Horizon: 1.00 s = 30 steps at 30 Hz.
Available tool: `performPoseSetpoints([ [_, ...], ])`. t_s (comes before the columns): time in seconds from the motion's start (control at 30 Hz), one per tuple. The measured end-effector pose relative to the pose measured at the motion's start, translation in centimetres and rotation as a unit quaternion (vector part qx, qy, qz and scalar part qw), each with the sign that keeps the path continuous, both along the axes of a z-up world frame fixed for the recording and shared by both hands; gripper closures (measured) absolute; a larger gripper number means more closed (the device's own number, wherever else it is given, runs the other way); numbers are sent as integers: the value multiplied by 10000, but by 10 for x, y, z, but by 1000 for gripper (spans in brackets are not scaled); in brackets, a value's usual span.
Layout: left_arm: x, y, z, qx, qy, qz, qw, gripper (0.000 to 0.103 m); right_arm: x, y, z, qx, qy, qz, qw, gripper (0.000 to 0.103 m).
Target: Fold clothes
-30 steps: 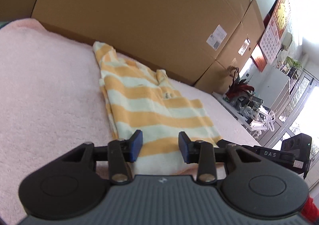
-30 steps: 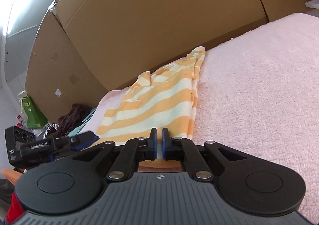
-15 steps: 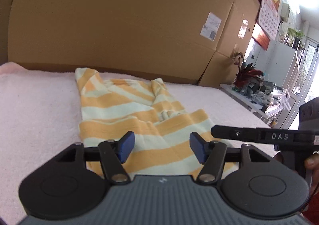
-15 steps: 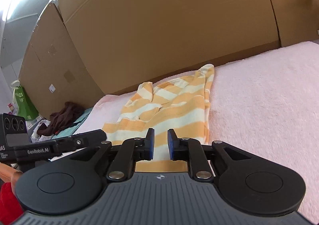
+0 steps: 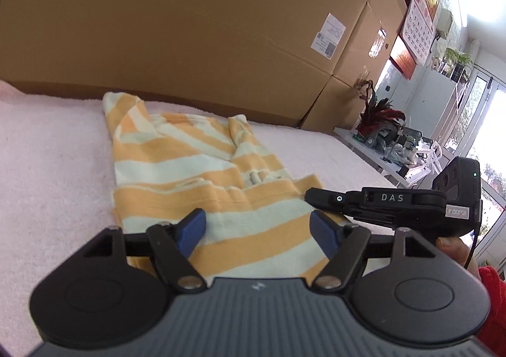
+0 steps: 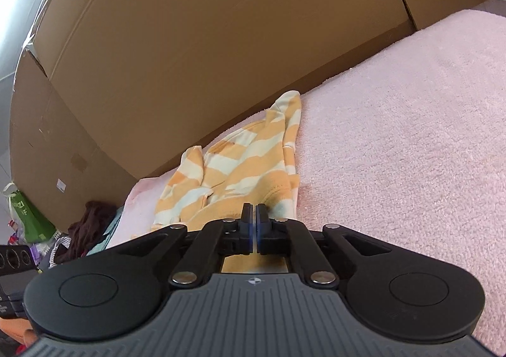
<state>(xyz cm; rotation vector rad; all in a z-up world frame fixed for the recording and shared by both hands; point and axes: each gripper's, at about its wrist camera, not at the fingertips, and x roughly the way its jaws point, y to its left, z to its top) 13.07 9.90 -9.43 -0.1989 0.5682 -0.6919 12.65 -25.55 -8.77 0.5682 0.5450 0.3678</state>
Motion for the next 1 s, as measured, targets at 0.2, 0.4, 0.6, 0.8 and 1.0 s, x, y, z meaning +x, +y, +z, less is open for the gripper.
performPoseSetpoints([
  [0.2,25,26,14,-126,55,334,9993,30,3,-9,-5,401,88,16,9992,102],
  [0.4,91,52,21,-49,198,1046,9943,42,5,-12,-7,623,159,46,9979,103],
  [0.6,157,41,2,287,414,1362,9894,39,6,-12,-6,569,169,56,9982,103],
  [0.8,187,35,-11,211,335,1357,9900,32,10,-7,-2,294,156,84,9994,103],
  [1.0,183,31,-11,189,272,1125,9931,20,34,-4,34,-499,318,328,9977,83],
])
